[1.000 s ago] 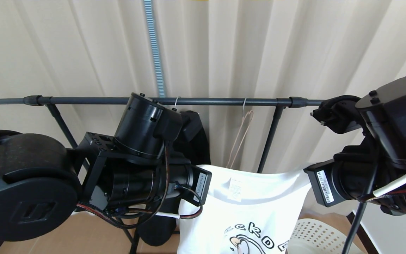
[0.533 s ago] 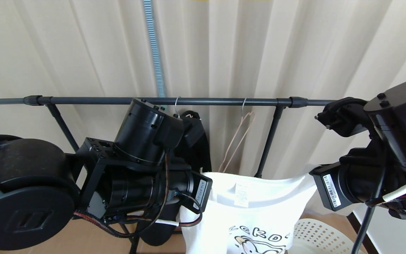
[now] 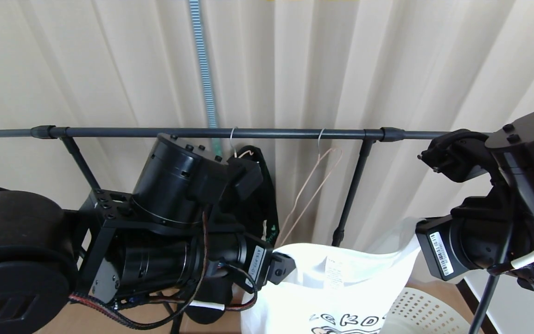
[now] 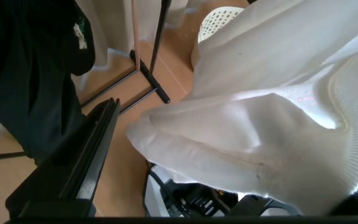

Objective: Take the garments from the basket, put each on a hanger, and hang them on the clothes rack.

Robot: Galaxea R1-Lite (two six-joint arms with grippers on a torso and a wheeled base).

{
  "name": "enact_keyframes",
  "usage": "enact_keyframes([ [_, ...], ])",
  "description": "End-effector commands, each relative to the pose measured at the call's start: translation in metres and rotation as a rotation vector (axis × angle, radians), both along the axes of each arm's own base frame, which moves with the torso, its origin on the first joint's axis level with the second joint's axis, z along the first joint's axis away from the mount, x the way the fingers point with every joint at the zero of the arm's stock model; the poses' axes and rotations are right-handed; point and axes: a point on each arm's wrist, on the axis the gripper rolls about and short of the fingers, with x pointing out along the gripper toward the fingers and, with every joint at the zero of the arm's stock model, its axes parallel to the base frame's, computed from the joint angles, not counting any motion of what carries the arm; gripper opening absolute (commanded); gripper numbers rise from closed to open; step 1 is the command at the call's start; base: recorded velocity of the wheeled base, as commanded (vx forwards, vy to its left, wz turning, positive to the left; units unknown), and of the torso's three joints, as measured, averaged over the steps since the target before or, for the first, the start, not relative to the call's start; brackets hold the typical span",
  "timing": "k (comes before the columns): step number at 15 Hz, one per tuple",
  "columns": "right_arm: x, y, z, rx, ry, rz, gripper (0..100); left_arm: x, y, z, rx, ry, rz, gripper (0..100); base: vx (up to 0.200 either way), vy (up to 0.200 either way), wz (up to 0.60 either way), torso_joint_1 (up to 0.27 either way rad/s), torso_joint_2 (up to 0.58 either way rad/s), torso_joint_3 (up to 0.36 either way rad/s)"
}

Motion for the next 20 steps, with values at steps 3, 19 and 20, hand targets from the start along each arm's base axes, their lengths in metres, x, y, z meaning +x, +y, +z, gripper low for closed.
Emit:
enact_keyframes([
  [3, 0.009, -0.004, -0.005, -0.023, 0.014, -0.038, 0, -0.024, 0.023, 0.015, -0.118, 0.046, -0.188, 100, 0.000, 0.000, 0.00, 0.000, 0.00, 0.000],
  [19, -0.014, -0.042, 0.002, -0.165, -0.039, 0.051, 0, 0.057, -0.023, -0.014, 0.056, -0.072, -0.018, 100, 0.000, 0.000, 0.00, 0.000, 0.00, 0.000],
  [20, -0.015, -0.043, 0.003, -0.170, -0.045, 0.055, 0, 0.072, -0.029, -0.019, 0.075, -0.098, 0.007, 100, 0.000, 0.000, 0.00, 0.000, 0.00, 0.000],
])
